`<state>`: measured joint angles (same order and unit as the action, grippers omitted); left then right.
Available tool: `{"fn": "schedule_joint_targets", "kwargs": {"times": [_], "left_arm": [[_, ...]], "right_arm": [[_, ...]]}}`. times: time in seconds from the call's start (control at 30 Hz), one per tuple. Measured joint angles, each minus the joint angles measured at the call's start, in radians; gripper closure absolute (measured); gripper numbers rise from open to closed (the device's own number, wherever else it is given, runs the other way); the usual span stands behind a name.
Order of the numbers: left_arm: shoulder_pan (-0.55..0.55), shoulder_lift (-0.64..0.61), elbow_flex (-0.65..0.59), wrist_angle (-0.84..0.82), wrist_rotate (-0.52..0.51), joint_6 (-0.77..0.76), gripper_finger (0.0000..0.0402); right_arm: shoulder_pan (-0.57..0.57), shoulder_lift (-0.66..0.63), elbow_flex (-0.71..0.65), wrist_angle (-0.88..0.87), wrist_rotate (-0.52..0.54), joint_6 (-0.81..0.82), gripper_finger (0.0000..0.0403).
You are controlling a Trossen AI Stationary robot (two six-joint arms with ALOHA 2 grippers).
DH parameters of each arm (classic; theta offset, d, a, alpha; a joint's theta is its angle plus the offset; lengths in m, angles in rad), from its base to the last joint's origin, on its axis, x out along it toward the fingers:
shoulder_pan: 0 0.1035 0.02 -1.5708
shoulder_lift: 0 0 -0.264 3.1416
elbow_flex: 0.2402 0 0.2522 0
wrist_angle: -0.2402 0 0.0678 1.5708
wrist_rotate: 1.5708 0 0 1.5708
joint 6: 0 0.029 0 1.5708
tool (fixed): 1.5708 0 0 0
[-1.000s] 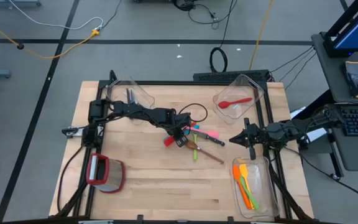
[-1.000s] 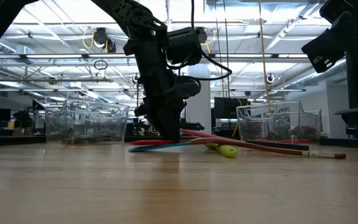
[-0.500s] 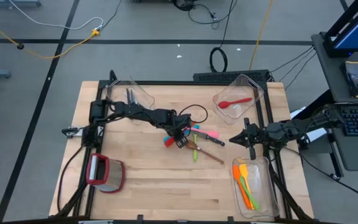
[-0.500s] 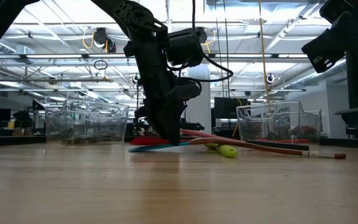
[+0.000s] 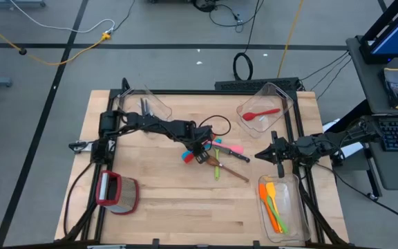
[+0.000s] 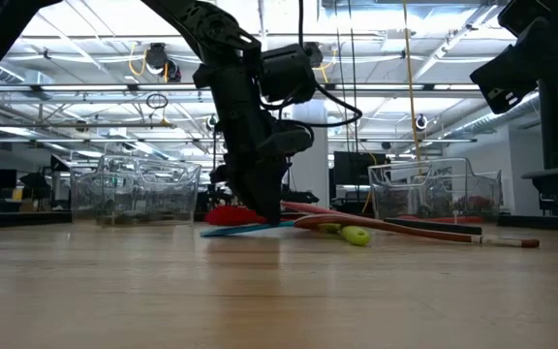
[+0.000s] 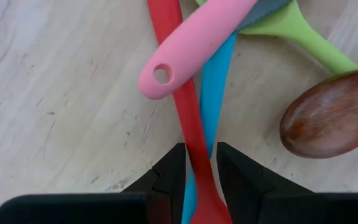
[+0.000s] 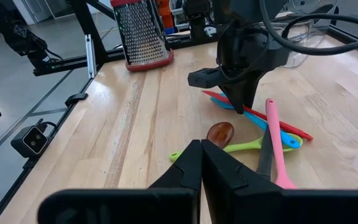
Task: Pick & Place Kitchen Items
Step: Put the red spatula into the bottom transparent bin
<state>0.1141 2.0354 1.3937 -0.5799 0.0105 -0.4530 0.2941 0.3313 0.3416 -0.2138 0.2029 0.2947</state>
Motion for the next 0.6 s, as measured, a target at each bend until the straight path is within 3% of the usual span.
{"fn": "schedule_joint_targets", "kwargs": {"times": [0.6], "left_arm": [[0.003,-0.003,0.0,-0.001,0.041,0.005,0.0309]], "right_arm": [[0.0,0.0,0.0,0.0,0.0,0.0,0.0403]]}}
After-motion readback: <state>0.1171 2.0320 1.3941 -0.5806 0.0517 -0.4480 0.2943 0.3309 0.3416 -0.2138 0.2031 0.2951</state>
